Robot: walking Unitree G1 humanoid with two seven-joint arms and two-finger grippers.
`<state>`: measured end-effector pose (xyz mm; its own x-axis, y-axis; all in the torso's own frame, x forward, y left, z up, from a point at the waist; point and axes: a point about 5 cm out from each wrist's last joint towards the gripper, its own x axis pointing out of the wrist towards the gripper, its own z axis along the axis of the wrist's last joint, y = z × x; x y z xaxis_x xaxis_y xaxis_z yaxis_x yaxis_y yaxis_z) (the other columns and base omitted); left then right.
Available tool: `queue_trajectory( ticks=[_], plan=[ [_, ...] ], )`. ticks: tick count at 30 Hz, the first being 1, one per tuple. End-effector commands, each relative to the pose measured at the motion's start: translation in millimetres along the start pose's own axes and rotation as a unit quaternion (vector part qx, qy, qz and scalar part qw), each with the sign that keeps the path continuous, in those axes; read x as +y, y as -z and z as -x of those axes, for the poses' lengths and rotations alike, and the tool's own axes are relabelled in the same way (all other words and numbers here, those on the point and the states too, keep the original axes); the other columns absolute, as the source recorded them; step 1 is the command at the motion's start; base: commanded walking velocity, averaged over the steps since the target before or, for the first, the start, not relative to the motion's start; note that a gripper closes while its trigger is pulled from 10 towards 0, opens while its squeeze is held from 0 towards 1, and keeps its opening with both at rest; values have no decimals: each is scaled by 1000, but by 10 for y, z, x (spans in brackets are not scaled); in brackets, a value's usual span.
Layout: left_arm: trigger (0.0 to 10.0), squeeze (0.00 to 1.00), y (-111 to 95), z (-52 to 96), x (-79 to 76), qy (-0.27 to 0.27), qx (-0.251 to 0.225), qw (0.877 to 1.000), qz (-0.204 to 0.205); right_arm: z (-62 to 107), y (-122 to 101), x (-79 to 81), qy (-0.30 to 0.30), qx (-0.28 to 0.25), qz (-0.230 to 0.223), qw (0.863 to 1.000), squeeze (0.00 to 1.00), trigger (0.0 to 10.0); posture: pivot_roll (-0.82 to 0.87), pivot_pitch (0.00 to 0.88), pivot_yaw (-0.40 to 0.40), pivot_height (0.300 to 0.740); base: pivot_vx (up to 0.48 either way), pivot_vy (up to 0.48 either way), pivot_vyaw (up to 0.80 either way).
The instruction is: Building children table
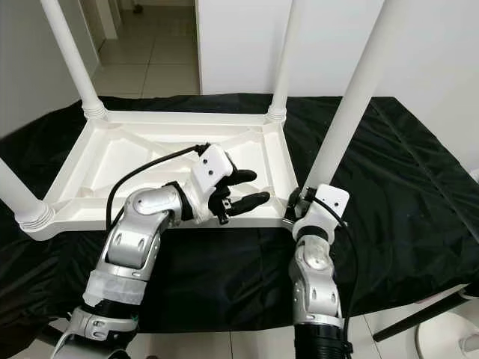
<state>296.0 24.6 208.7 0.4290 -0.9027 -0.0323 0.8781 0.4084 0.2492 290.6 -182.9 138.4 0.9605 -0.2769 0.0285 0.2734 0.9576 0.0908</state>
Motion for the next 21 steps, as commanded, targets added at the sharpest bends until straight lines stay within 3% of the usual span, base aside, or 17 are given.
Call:
queue_trajectory(
  ticks=[1, 4, 5, 12, 17, 19, 21],
  plan=[
    [10000, 0, -3, 21, 127, -131, -3, 991, -3, 11, -16, -9, -21, 0, -1, 1000, 1000, 10000, -64, 0, 3, 740, 0, 0, 0],
    [10000, 0, 5, 34, 145, -133, -1, 991, -5, -12, -41, -34, -60, -4, 5, 998, 1000, 10000, -63, 0, 7, 740, 0, 0, 0],
    [10000, 0, 14, 47, 153, -133, 1, 991, -6, -38, -53, -44, -109, 5, 4, 994, 0, 10000, -62, 0, 7, 740, 0, 0, 0],
    [10000, 0, 15, 42, 154, -132, 2, 991, -7, -126, -94, -38, -200, -5, 50, 978, 0, 10000, -63, 0, 12, 740, 0, 0, 0],
    [10000, 0, 14, 39, 151, -132, 1, 991, -8, -149, -108, -26, -224, -12, 60, 973, 0, 10000, -62, 0, 13, 740, 0, 0, 0],
    [10000, 0, 12, 33, 149, -130, 0, 991, -9, -186, -136, 8, -275, -20, 77, 958, 0, 10000, -62, 0, 18, 740, 0, 0, 0],
    [10000, 0, 12, 33, 149, -130, 0, 991, -9, -186, -136, 8, -275, -20, 77, 958, 0, 10000, -62, 0, 18, 740, 0, 0, 0]
  ],
)
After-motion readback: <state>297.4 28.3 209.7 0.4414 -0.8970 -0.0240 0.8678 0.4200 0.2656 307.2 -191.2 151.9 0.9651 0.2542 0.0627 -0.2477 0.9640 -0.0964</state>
